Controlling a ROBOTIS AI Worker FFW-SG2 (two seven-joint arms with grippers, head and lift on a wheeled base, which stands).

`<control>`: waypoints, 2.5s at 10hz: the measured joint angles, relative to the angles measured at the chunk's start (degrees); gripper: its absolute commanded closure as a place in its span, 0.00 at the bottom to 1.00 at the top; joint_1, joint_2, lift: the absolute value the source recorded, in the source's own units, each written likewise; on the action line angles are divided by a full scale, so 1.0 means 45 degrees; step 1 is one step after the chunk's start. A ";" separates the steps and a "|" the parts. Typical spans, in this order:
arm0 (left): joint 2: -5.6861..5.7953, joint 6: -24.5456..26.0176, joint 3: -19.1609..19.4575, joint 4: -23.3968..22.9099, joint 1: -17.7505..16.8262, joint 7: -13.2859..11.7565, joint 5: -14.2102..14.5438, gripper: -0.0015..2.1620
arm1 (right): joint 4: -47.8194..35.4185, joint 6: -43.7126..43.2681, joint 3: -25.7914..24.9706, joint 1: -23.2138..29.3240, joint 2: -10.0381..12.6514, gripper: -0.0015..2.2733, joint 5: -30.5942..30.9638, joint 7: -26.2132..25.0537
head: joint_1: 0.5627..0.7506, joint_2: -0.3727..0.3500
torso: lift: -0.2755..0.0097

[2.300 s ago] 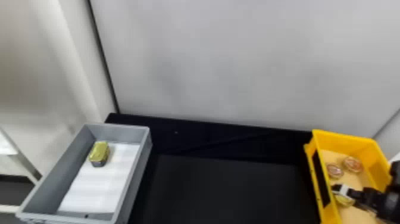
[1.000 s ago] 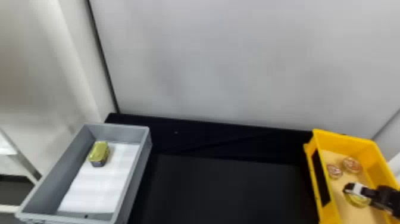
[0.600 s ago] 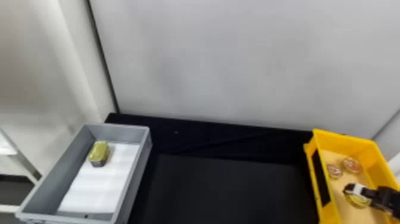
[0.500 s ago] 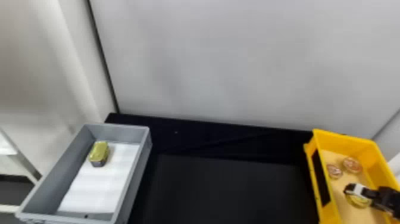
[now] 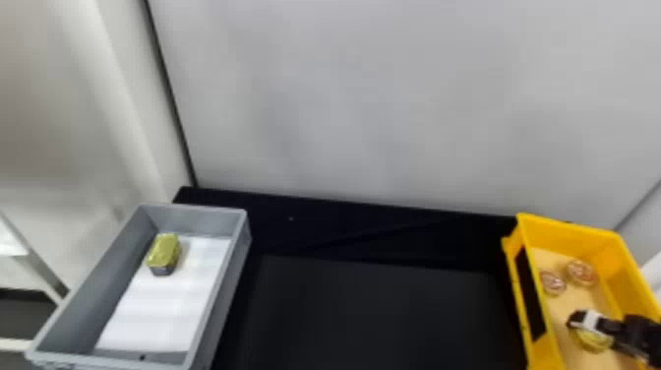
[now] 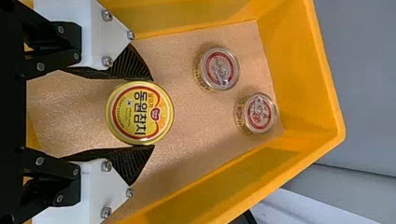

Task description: Pick up the round yellow can and place it in the yellow rectangular box

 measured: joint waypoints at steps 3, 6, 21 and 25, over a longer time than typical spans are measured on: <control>0.0001 -0.0005 0.0017 -0.0012 0.0026 -0.0016 0.0000 0.07 | -0.0050 0.0117 -0.0058 0.0143 0.0058 0.25 -0.0001 -0.0056 | 0.70 0.41 | 0.94; 0.0003 -0.0003 0.0018 -0.0013 0.0036 -0.0024 0.0000 0.07 | -0.0133 0.0231 -0.0107 0.0259 0.0128 0.00 -0.0116 -0.0446 | 0.70 0.41 | 0.94; -0.0105 0.0079 0.0386 -0.0130 0.0168 -0.0018 0.0002 0.07 | -0.9695 -0.1686 -0.1133 -0.0582 0.0064 0.02 0.1734 -0.3391 | 0.70 0.41 | 0.94; 0.0042 0.0044 0.0349 -0.0053 0.0059 -0.0018 0.0003 0.07 | -1.1295 -0.3004 0.0498 -0.2428 0.0094 0.04 0.5047 -0.2324 | 0.70 0.41 | 0.94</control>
